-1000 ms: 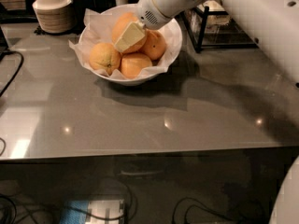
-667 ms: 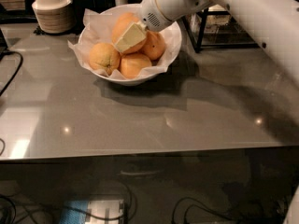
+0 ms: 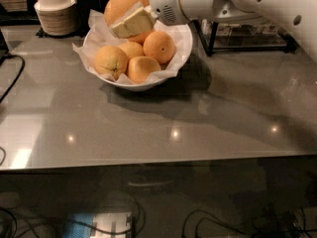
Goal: Pick orange from white bowl
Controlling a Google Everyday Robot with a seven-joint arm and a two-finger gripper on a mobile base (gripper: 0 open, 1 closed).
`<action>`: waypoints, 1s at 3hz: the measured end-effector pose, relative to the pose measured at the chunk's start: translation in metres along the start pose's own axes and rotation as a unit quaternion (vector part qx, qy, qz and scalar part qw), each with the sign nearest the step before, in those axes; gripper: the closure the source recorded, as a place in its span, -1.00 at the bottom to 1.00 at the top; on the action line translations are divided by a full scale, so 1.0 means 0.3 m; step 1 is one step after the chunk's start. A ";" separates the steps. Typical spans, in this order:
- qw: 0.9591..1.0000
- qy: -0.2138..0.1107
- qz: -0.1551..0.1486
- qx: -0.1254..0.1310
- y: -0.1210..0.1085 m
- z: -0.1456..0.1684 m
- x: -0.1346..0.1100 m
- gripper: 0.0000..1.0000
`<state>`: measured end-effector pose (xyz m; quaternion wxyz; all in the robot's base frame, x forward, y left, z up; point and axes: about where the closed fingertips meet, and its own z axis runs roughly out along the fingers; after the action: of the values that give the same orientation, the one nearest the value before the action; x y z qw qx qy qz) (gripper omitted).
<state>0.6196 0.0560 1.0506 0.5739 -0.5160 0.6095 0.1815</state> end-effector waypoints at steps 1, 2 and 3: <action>0.997 -0.063 -0.038 0.034 0.050 -0.104 -0.142 1.00; 0.990 -0.097 -0.085 0.050 0.153 -0.183 -0.241 1.00; 0.986 -0.098 -0.127 0.051 0.266 -0.232 -0.289 1.00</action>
Offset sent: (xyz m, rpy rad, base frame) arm -0.1435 0.0085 0.0841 0.0889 -0.4547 0.0758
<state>0.5005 0.0680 1.1171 0.6746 -0.5392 0.4883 0.1257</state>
